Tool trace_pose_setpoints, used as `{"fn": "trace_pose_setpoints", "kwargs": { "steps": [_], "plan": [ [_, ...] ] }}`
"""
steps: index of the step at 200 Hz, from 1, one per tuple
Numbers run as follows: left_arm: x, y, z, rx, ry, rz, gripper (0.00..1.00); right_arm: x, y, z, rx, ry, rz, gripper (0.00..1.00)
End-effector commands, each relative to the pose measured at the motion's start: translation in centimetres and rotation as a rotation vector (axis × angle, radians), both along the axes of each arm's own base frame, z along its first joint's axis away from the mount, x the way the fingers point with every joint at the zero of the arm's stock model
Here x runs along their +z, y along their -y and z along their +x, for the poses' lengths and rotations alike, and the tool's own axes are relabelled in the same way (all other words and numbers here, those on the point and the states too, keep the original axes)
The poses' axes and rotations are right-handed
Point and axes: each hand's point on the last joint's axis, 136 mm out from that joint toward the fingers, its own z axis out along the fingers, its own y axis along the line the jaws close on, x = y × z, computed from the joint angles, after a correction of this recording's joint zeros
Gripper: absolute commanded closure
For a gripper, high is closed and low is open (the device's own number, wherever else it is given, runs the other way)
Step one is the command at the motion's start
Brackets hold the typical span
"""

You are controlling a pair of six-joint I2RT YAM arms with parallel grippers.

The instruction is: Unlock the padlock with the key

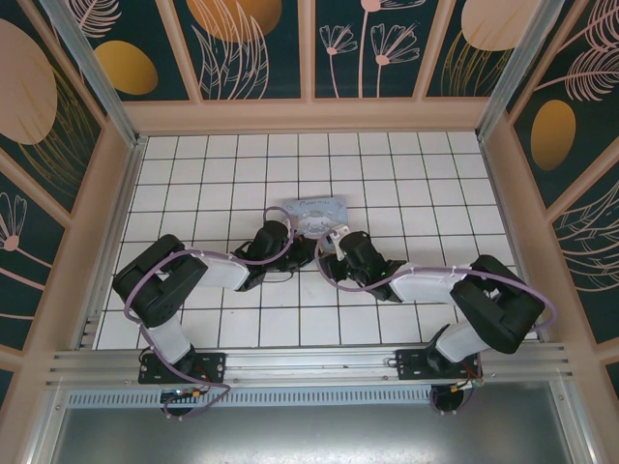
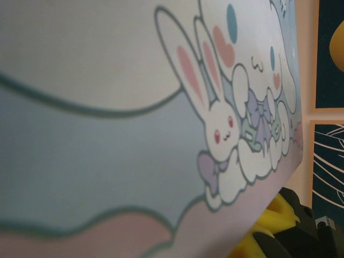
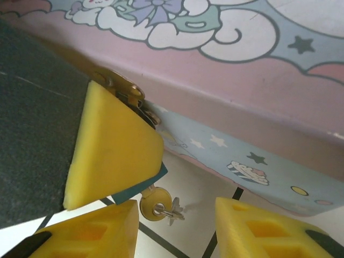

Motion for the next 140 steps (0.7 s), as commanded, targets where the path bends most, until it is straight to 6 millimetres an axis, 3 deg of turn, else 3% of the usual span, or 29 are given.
{"fn": "trace_pose_setpoints", "kwargs": {
  "steps": [1,67,112,140],
  "plan": [
    [0.8,0.8,-0.2,-0.038,0.016,-0.024,1.00,0.8,-0.6,1.1,-0.008,0.045,-0.018,0.59],
    [1.0,0.8,-0.2,-0.041,0.019,-0.029,1.00,0.8,-1.5,2.4,-0.012,0.051,-0.022,0.64],
    [0.7,0.7,-0.6,-0.049,0.010,-0.027,1.00,2.7,-2.1,3.9,-0.031,0.061,0.055,0.83],
    [0.5,0.5,-0.8,-0.051,0.008,-0.023,1.00,4.1,-2.8,3.9,0.010,0.035,0.142,0.94]
  ]
}}
